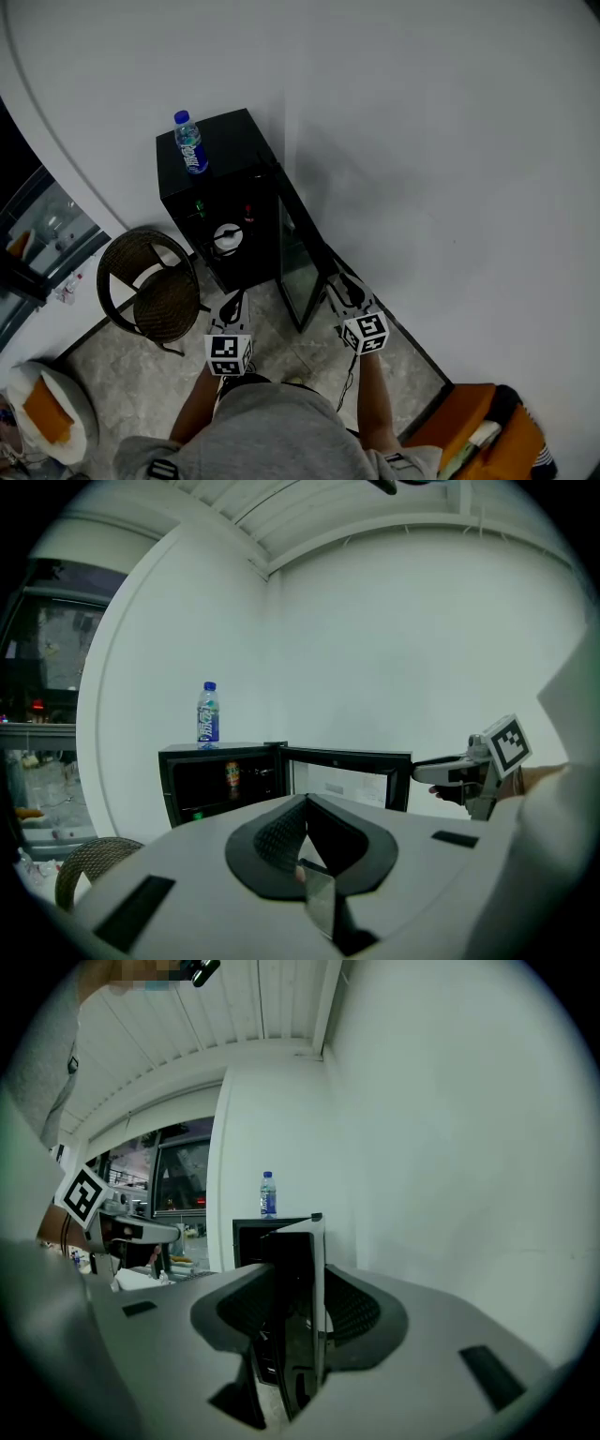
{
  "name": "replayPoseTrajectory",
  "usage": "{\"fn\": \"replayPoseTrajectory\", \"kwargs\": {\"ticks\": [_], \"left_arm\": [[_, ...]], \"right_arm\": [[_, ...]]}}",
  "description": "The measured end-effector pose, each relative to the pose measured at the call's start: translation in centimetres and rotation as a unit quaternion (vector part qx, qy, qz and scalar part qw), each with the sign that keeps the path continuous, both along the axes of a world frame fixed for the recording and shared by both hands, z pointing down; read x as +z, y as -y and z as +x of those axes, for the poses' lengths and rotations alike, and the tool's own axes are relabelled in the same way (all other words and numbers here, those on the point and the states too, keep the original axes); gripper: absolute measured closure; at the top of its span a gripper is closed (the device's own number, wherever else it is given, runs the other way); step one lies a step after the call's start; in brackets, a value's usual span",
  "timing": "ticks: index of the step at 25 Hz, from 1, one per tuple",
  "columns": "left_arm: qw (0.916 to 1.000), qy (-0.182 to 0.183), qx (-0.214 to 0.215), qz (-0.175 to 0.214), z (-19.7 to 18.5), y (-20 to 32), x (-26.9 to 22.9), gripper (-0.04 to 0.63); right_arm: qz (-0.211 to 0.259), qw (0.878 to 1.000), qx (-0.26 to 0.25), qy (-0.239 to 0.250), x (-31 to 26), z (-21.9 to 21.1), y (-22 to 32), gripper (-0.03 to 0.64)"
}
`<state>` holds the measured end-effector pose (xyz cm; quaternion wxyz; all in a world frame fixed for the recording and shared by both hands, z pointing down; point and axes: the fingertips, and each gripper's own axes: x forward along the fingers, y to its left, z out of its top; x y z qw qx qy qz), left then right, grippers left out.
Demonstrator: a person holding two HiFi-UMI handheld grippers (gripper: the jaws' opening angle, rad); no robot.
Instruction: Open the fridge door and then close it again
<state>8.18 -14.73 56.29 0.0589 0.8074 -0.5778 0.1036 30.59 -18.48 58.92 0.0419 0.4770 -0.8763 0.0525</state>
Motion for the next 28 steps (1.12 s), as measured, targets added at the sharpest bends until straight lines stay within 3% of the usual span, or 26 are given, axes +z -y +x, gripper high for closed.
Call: {"fn": "replayPoseTrajectory", "kwargs": {"ticks": [28], "left_arm": [[0.9993,-0.012,-0.033,-0.014,-6.4,-1.3,0.9,0.591]], "right_arm": [[-0.001,0.999,0.012,-0.033,-0.3,-3.8,-1.0,0.468]]}}
